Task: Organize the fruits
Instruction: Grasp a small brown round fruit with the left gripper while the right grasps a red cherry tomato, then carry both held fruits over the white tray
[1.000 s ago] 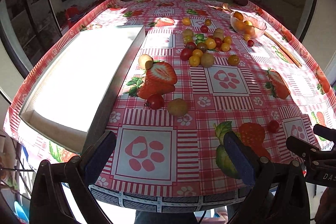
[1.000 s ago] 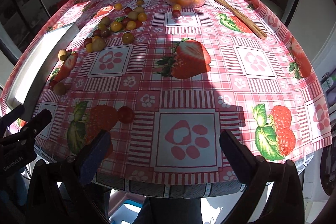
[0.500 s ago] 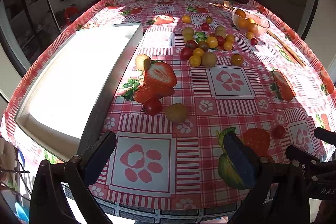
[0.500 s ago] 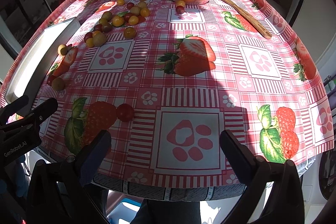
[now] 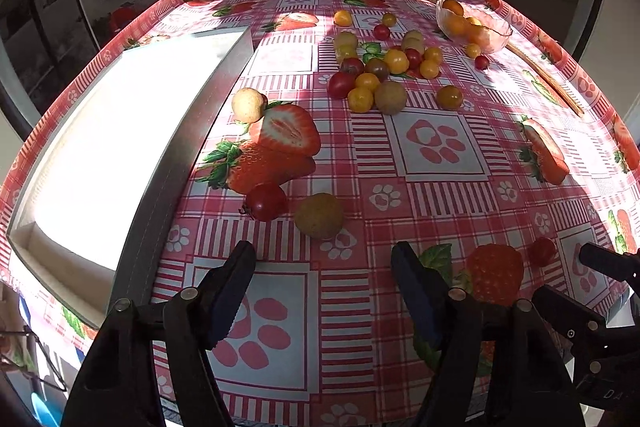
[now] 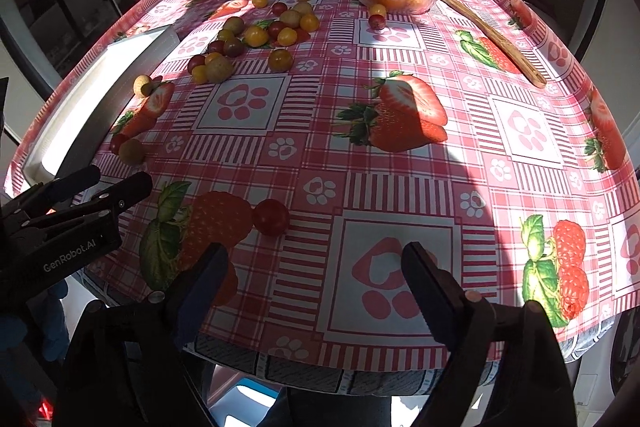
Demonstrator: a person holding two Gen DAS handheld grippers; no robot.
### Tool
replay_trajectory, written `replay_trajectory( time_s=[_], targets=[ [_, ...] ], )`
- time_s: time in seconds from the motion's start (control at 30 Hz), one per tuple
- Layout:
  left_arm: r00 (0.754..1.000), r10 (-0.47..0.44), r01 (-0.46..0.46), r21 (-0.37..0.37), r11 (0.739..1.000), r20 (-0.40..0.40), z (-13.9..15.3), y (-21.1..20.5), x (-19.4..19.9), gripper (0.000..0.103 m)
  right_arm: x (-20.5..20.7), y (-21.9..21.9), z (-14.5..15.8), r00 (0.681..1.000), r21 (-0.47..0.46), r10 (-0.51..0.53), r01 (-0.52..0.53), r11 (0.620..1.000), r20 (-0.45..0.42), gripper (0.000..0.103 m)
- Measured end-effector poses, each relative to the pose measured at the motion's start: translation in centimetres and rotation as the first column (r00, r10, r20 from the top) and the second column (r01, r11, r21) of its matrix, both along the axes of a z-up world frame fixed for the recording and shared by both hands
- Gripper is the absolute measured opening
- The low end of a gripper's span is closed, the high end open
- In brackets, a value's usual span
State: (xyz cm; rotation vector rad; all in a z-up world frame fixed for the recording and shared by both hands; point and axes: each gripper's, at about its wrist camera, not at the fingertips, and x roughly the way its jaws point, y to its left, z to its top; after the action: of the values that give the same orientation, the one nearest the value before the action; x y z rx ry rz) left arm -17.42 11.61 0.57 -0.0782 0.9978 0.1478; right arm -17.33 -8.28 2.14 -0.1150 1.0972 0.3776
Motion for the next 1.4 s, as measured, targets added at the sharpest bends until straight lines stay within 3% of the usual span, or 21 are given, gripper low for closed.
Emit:
replay_trajectory(
  time_s=[0.3,0.37,0.43,0.47,0.53,0.77,1.03,1.4],
  targets=[
    [0.999,0.000,0.000,-0.006,1.000,0.035,-0.1,0.5,1.6,0.069,0.4,2.2,-0.2,0.997,-0.031,0.062,-0.060,0.998,0.053,0.067],
    [0.999,-0.003,0.003,-0.010,1.000,0.045,-0.1,0.5,1.6,0.062,0.4,2.7,-0.2,0.995,-0.043,0.074,-0.071,0.997,0.067,0.056],
    [0.998,-0.009,0.009,-0.010,1.000,0.058,0.0,0.5,1.5,0.038,0.3,3.1,-0.2,0.993,-0.063,0.084,-0.079,0.995,0.081,0.044],
    [0.998,-0.013,0.014,-0.008,1.000,0.061,0.1,0.5,1.5,0.033,0.2,3.1,-0.1,0.992,-0.060,0.094,-0.089,0.994,0.085,0.029],
    [0.998,-0.019,0.020,-0.016,1.000,0.064,0.1,0.6,1.5,0.028,0.1,3.1,-0.1,0.992,-0.051,0.096,-0.092,0.994,0.085,0.022],
    [0.997,-0.030,0.035,-0.069,0.997,0.069,1.0,0.8,0.5,0.028,0.7,1.7,0.1,0.998,0.068,0.049,-0.051,0.996,0.026,0.021],
    [0.995,-0.022,0.031,-0.092,0.995,0.102,3.6,1.9,-0.7,0.028,1.1,1.3,1.5,0.999,0.129,0.042,-0.041,0.991,-0.001,0.021],
    [0.985,0.057,-0.045,-0.079,0.996,0.166,7.1,7.7,-1.9,0.028,2.6,5.6,4.9,0.992,0.166,0.125,-0.125,0.978,0.007,0.021]
  ],
)
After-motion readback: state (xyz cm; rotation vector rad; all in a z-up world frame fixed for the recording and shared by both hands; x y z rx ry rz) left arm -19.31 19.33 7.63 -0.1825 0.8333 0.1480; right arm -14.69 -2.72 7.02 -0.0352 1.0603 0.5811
